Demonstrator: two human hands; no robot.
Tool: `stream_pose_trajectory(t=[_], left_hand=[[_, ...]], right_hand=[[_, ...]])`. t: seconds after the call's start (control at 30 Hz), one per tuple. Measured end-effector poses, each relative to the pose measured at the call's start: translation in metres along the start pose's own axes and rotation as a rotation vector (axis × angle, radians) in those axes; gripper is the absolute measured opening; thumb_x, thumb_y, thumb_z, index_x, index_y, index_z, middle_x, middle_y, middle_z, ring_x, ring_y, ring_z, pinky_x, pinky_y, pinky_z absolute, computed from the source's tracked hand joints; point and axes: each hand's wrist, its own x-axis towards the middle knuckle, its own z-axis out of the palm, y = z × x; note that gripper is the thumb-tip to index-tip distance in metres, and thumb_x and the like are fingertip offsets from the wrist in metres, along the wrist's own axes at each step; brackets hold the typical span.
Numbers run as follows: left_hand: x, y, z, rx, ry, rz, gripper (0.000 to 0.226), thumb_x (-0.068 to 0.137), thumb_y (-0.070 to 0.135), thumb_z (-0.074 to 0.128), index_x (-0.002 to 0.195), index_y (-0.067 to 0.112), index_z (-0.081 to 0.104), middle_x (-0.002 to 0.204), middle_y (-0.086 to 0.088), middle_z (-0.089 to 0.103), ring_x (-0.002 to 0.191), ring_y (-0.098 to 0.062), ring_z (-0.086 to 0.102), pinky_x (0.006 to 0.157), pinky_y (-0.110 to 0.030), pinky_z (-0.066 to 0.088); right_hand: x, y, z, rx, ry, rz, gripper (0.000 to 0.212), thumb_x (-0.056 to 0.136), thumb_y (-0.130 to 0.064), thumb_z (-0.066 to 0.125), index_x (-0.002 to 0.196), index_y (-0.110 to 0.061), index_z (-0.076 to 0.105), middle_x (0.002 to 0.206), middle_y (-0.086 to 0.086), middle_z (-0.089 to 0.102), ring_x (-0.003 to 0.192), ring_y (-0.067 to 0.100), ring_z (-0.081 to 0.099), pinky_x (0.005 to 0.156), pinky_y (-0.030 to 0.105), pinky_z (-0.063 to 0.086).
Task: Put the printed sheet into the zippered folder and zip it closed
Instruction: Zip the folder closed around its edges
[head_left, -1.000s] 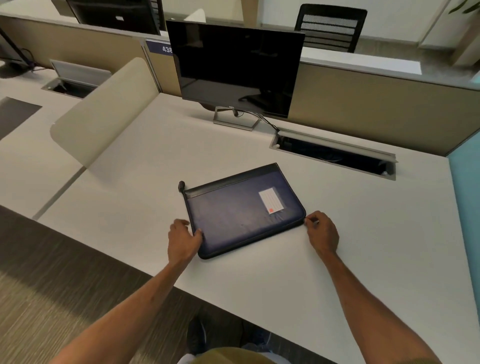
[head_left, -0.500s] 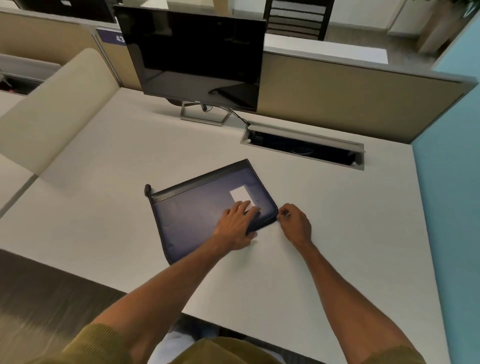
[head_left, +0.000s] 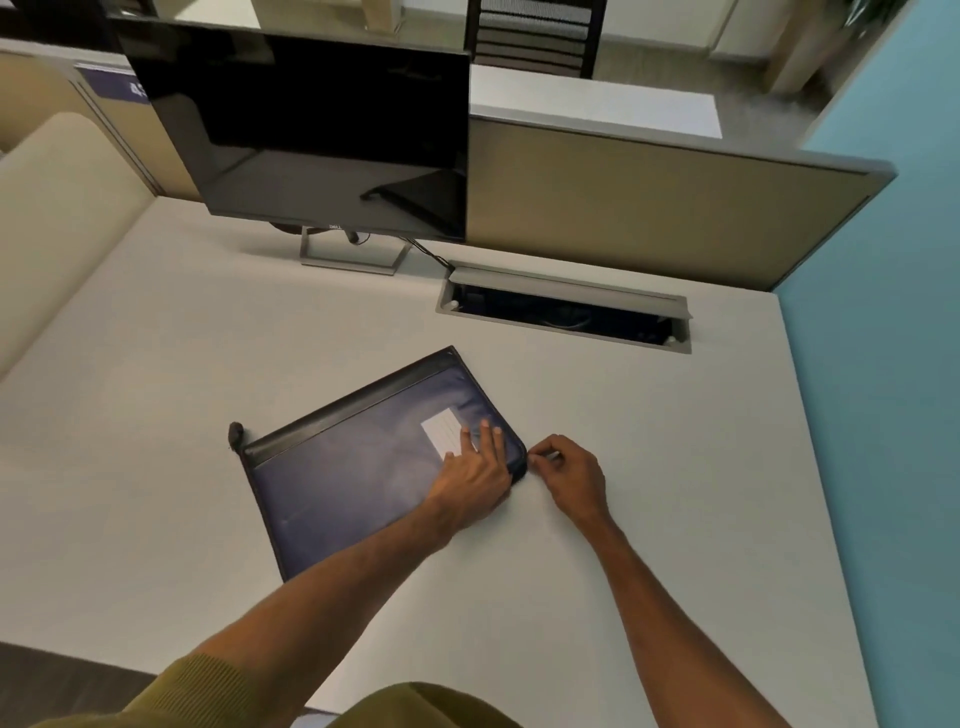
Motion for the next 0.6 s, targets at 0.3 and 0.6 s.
stream_pose_trajectory(t=[0.3, 0.6], left_hand=[[-0.008, -0.006, -0.001, 0.241, 0.063, 0.031, 0.073, 0.096, 0.054, 0.074, 0.141, -0.004, 0.068, 0.14, -0.032, 0.067, 0.106, -0.053, 0.077, 0.056, -0.051, 0.067], [0.007, -0.012, -0.003, 0.109, 0.005, -0.007, 0.071, 0.111, 0.044, 0.055, 0.156, -0.011, 0.046, 0.154, -0.039, 0.049, 0.122, -0.063, 0.066, 0.07, -0.058, 0.068]], right_hand=[[0.058, -0.028, 0.006, 0.126, -0.09, 0.0, 0.008, 0.096, -0.018, 0.075, 0.095, -0.01, 0.077, 0.092, 0.006, 0.079, 0.087, 0.03, 0.076, 0.086, 0.053, 0.062], [0.095, -0.055, 0.011, 0.015, -0.166, -0.134, 0.01, 0.097, -0.017, 0.075, 0.101, -0.008, 0.077, 0.1, 0.006, 0.079, 0.092, 0.028, 0.074, 0.088, 0.049, 0.062]])
